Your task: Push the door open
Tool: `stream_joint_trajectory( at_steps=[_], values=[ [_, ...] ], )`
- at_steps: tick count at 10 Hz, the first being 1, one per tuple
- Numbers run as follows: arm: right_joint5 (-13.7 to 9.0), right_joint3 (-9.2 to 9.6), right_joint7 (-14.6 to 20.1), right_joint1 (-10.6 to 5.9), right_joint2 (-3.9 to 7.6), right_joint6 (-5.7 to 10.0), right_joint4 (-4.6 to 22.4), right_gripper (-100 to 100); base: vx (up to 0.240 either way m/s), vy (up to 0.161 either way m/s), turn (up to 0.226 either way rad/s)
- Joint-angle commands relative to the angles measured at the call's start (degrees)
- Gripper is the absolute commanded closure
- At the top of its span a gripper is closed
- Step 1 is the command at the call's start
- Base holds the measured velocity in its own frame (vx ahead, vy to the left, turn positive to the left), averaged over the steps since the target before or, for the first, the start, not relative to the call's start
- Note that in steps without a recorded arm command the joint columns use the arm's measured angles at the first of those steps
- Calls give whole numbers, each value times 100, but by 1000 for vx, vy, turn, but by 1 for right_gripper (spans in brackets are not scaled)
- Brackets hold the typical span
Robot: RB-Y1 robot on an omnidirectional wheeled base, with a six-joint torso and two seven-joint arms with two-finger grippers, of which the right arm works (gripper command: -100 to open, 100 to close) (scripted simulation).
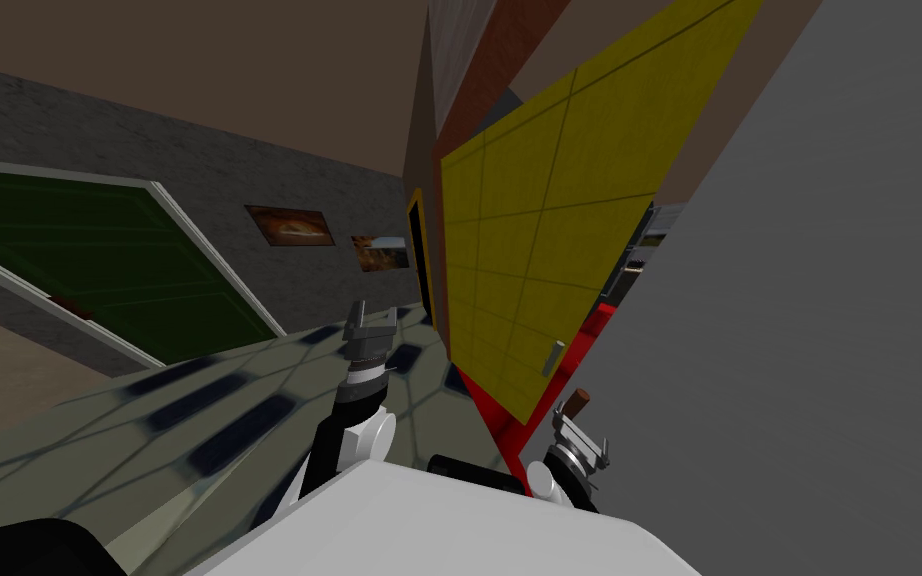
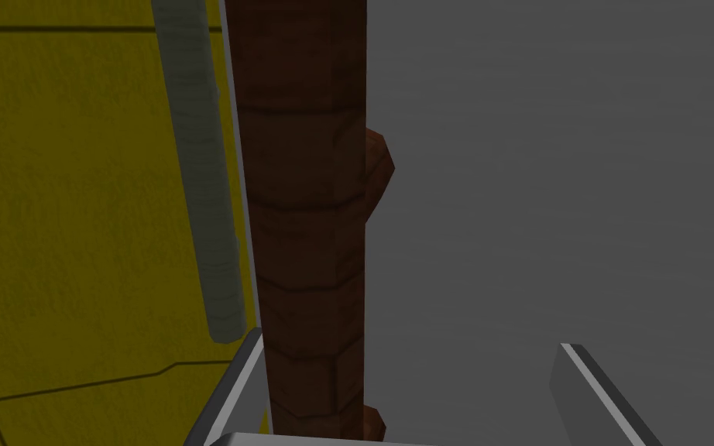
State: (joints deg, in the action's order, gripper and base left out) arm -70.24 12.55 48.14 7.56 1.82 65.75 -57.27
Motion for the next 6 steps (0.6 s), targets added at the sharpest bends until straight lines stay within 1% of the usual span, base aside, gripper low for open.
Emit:
stream_joint_trajectory(
  at_steps=[1, 6],
  values=[
    [-49, -136, -69, 195, 155, 14, 14, 100, -1, 9, -8],
    [-49, -136, -69, 195, 155, 14, 14, 100, -1, -9, 3]
  ],
)
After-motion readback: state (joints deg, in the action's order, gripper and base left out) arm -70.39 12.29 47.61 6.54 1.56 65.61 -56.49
